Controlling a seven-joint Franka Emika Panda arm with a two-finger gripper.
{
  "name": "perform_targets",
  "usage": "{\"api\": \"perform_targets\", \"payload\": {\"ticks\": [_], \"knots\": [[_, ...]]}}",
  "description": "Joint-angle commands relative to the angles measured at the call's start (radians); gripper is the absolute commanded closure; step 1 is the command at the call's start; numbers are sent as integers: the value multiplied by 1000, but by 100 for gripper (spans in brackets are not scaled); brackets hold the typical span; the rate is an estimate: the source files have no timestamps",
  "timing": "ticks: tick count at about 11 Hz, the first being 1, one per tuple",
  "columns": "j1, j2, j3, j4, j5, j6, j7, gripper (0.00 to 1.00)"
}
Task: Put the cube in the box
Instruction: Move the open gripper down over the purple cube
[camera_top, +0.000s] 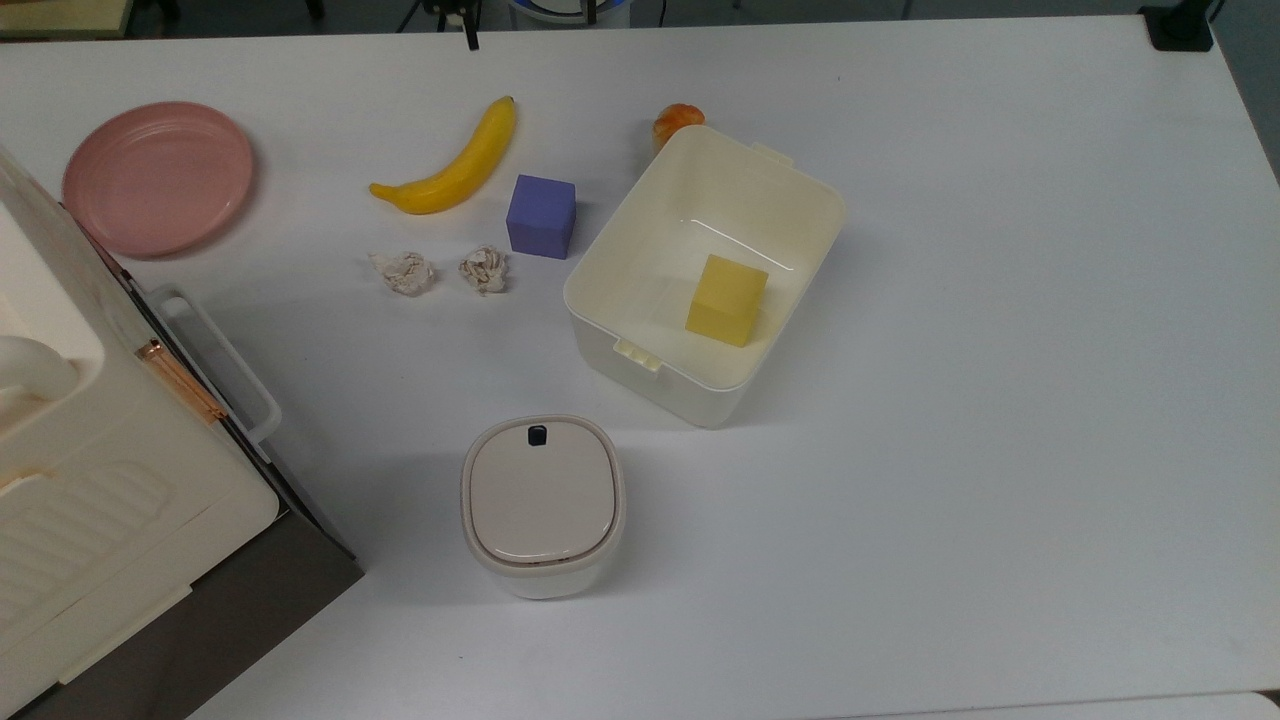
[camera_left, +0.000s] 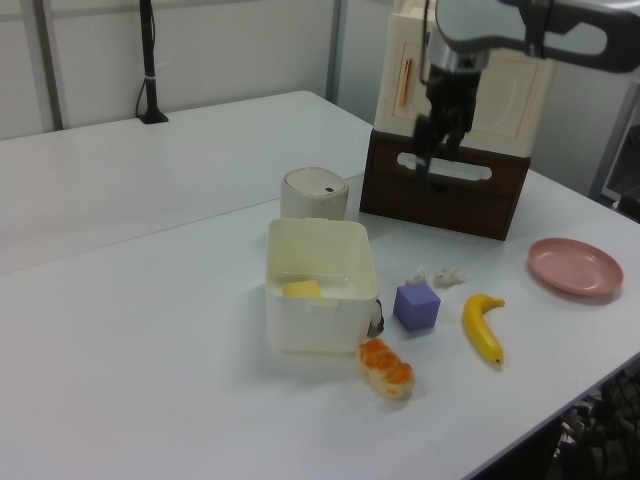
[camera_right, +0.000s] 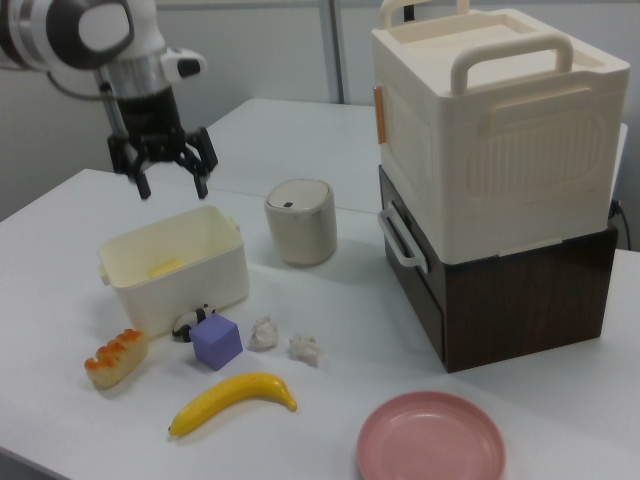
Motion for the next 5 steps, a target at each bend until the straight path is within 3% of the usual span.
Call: {"api": "perform_targets", "payload": {"ticks": [1, 3, 5], "knots": [[-30, -89, -6, -191, -24, 70, -423, 0], [-27, -68, -6, -257, -143, 128, -626, 0], [-12, -5, -5, -278, -222, 178, -702, 0]]}}
